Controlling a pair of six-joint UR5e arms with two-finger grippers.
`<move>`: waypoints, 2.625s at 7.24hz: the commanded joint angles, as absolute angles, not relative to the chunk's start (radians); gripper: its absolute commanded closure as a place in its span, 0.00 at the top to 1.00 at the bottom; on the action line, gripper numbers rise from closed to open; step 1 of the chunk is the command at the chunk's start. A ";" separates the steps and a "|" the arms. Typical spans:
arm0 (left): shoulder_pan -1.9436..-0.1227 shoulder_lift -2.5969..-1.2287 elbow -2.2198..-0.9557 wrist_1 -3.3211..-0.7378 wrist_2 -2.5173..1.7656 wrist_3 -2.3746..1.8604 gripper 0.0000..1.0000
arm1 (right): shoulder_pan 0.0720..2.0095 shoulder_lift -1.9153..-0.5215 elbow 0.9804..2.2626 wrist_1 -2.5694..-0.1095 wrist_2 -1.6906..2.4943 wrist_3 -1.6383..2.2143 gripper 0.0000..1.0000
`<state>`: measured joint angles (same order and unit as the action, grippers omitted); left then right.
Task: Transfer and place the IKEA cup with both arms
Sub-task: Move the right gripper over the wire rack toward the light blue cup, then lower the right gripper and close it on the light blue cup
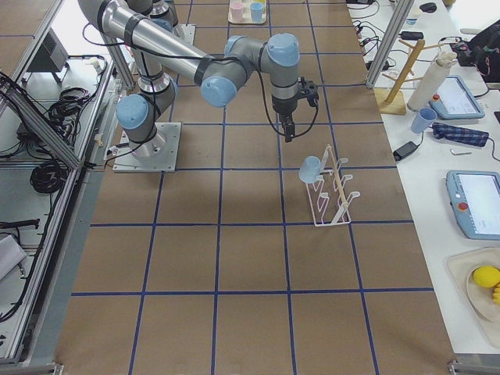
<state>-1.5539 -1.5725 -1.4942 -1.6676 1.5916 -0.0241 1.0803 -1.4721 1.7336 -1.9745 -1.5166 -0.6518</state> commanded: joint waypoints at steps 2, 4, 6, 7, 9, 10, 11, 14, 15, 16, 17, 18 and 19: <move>-1.554 -1.572 -1.494 -1.667 1.591 -0.023 1.00 | 1.078 -1.387 1.714 -2.074 -1.514 -0.730 1.00; -1.554 -1.571 -1.499 -1.667 1.592 -0.023 1.00 | 1.074 -1.320 1.695 -2.153 -1.516 -0.761 1.00; -1.554 -1.574 -1.499 -1.667 1.594 -0.023 1.00 | 1.054 -1.290 1.689 -2.158 -1.513 -0.775 1.00; -1.554 -1.574 -1.499 -1.666 1.594 -0.023 1.00 | 1.054 -1.284 1.689 -2.161 -1.511 -0.776 1.00; -1.554 -1.572 -1.505 -1.666 1.594 -0.025 1.00 | 1.055 -1.249 1.689 -2.205 -1.482 -0.775 1.00; -1.554 -1.574 -1.502 -1.666 1.594 -0.025 1.00 | 1.055 -1.227 1.689 -2.238 -1.480 -0.775 1.00; -1.554 -1.574 -1.503 -1.666 1.594 -0.025 1.00 | 1.055 -1.221 1.689 -2.246 -1.480 -0.775 1.00; -1.554 -1.572 -1.505 -1.666 1.594 -0.026 1.00 | 1.055 -1.197 1.689 -2.285 -1.454 -0.776 1.00; -1.554 -1.572 -1.503 -1.666 1.594 -0.023 1.00 | 1.057 -1.193 1.687 -2.286 -1.454 -0.778 1.00; -1.554 -1.572 -1.503 -1.666 1.594 -0.025 1.00 | 1.055 -1.193 1.687 -2.286 -1.457 -0.779 1.00; -1.554 -1.572 -1.506 -1.666 1.594 -0.026 1.00 | 1.055 -1.195 1.687 -2.284 -1.460 -0.779 1.00; -1.554 -1.571 -1.506 -1.666 1.594 -0.026 1.00 | 1.055 -1.195 1.687 -2.281 -1.463 -0.778 0.97; -1.554 -1.569 -1.506 -1.666 1.592 -0.026 1.00 | 1.055 -1.196 1.687 -2.276 -1.463 -0.776 0.90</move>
<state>-1.5539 -1.5708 -1.5059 -1.6659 1.5935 -0.0258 1.0555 -1.1952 1.6874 -2.2812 -1.4619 -0.7778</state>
